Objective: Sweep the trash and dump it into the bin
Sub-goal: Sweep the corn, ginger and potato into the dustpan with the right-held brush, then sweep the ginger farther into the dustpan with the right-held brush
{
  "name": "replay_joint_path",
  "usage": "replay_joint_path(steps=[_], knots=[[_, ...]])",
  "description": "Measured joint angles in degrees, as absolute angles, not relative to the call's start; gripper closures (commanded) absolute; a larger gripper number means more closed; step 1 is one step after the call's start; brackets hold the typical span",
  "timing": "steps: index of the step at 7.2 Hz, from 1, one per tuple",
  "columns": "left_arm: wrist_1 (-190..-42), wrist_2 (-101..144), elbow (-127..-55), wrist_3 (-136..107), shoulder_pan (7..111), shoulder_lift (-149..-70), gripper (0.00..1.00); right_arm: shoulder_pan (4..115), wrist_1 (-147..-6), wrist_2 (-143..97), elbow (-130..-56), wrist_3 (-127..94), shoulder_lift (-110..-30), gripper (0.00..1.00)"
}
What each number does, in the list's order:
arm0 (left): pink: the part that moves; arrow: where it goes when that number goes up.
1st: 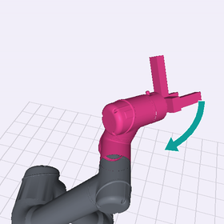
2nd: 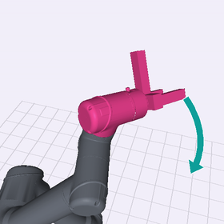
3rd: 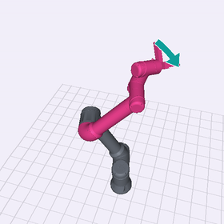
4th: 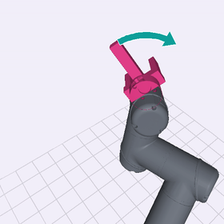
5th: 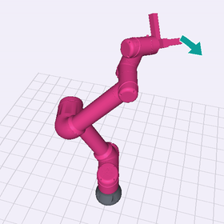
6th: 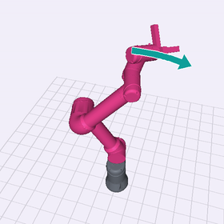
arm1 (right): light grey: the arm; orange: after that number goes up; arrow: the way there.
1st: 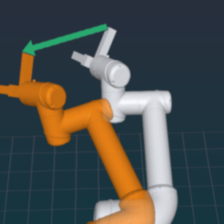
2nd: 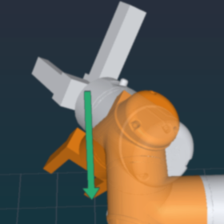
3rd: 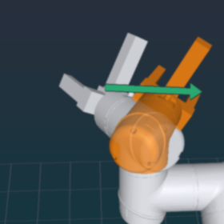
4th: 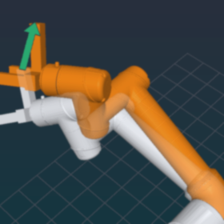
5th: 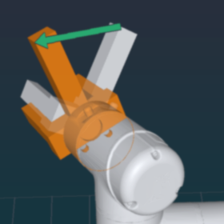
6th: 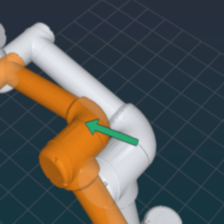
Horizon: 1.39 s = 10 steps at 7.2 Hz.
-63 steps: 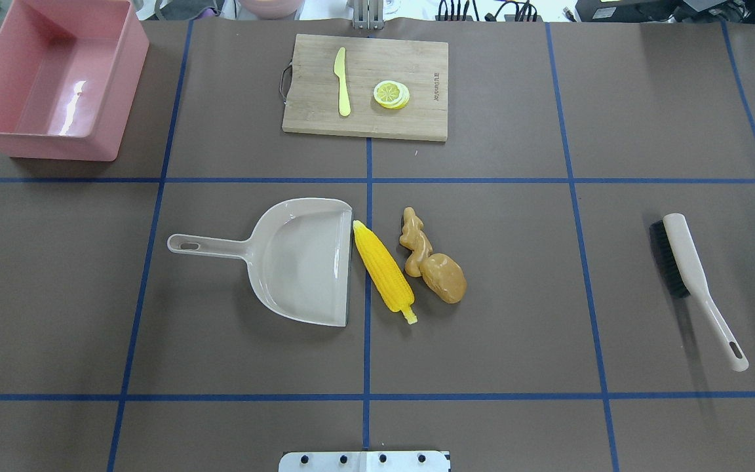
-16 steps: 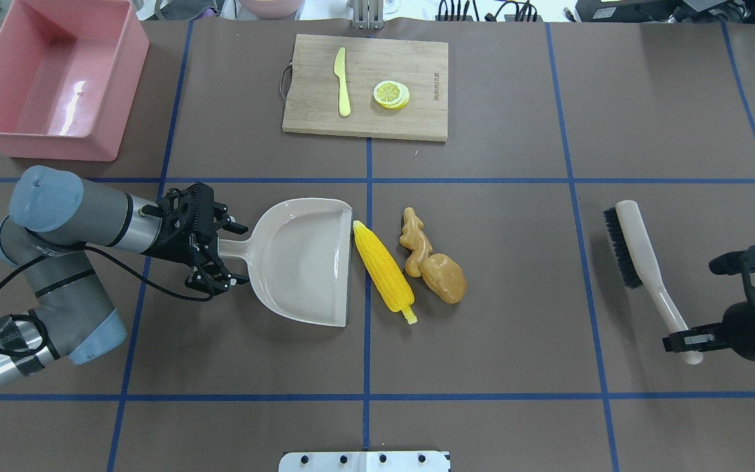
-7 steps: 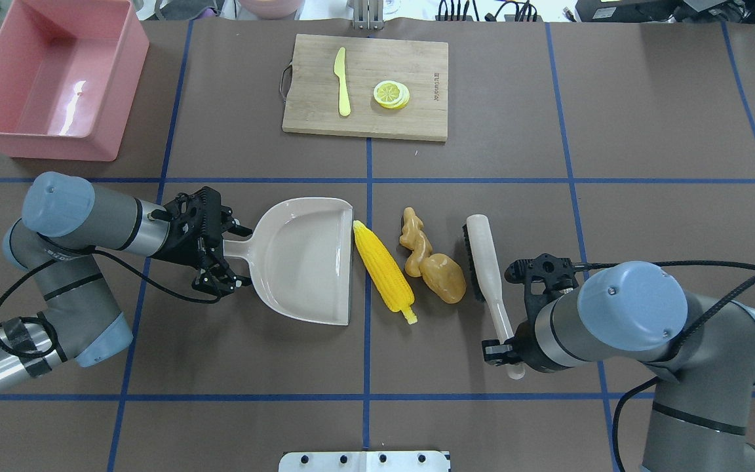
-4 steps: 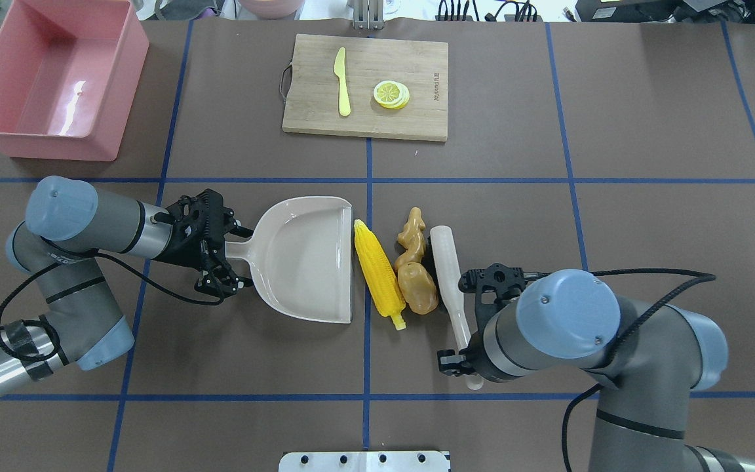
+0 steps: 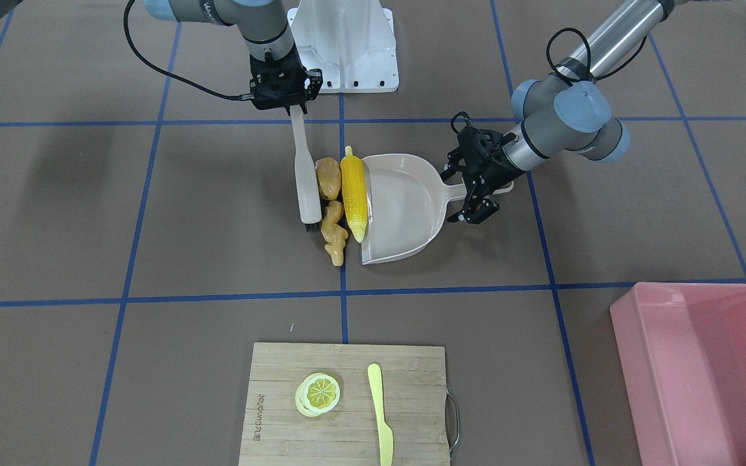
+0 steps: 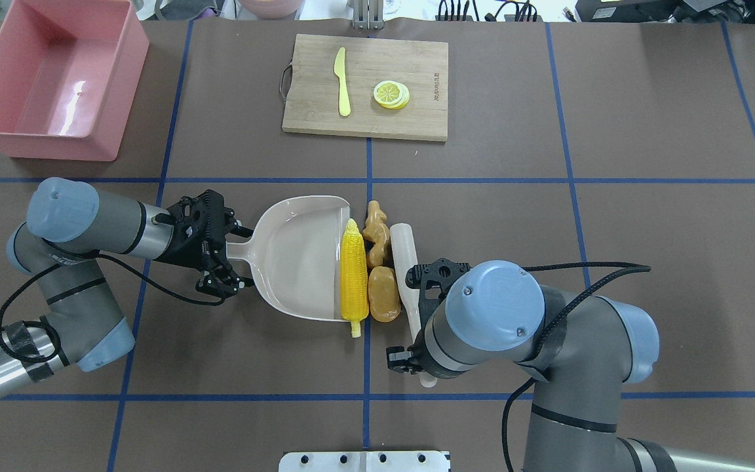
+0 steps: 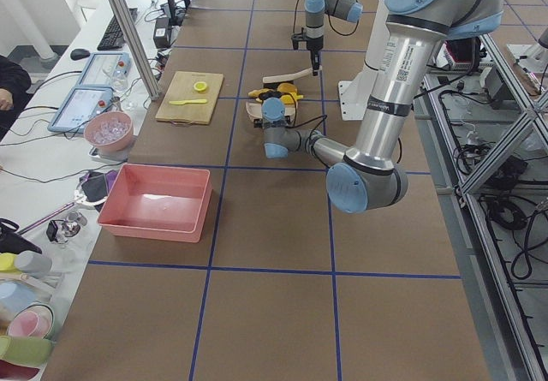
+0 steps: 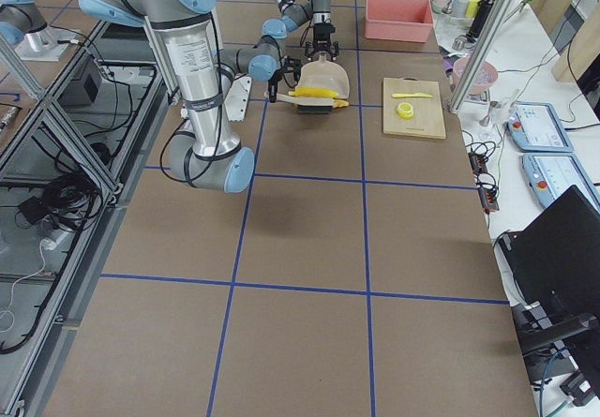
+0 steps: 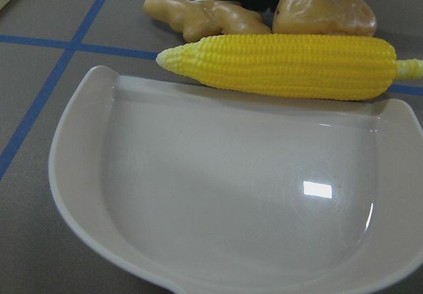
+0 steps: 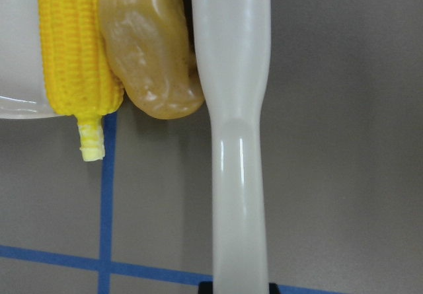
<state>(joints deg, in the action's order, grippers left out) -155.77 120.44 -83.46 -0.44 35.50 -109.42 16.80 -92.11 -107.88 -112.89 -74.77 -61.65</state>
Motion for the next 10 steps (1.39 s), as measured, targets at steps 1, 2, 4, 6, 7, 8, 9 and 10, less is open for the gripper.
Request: replay_joint_path(steps=[1,2,4,6,7,8,9,10], knots=[[-155.77,120.36,-83.48,-0.44,35.41,-109.42,0.03,16.55,-92.05,-107.86,-111.55,-75.16,-59.9,1.0],[-155.8,120.31,-83.49,-0.44,35.27,-109.42,0.03,16.36,-92.01,-107.85,-110.08,-75.64,-57.93,1.0],[-155.83,120.25,-83.5,-0.38,35.1,-109.42,0.03,16.15,-92.0,-107.84,-107.5,-76.89,-54.16,1.0],[-155.83,120.29,-83.49,-0.33,35.07,-109.42,0.03,16.11,-92.33,-107.92,-105.5,-77.35,-50.96,1.0],[-155.83,120.31,-83.5,-0.3,35.07,-109.42,0.03,16.34,-92.73,-108.27,-105.3,-77.4,-50.1,1.0],[-155.83,120.32,-83.52,-0.27,35.07,-109.42,0.03,16.82,-93.74,-108.75,-105.46,-77.44,-49.27,1.0],[-155.83,120.32,-83.58,-0.27,35.07,-109.42,0.03,17.76,-95.48,-109.78,-105.89,-77.33,-48.28,1.0],[-155.83,120.3,-83.6,-0.26,35.07,-109.42,0.03,19.78,-97.36,-112.12,-106.97,-76.85,-48.16,1.0]])
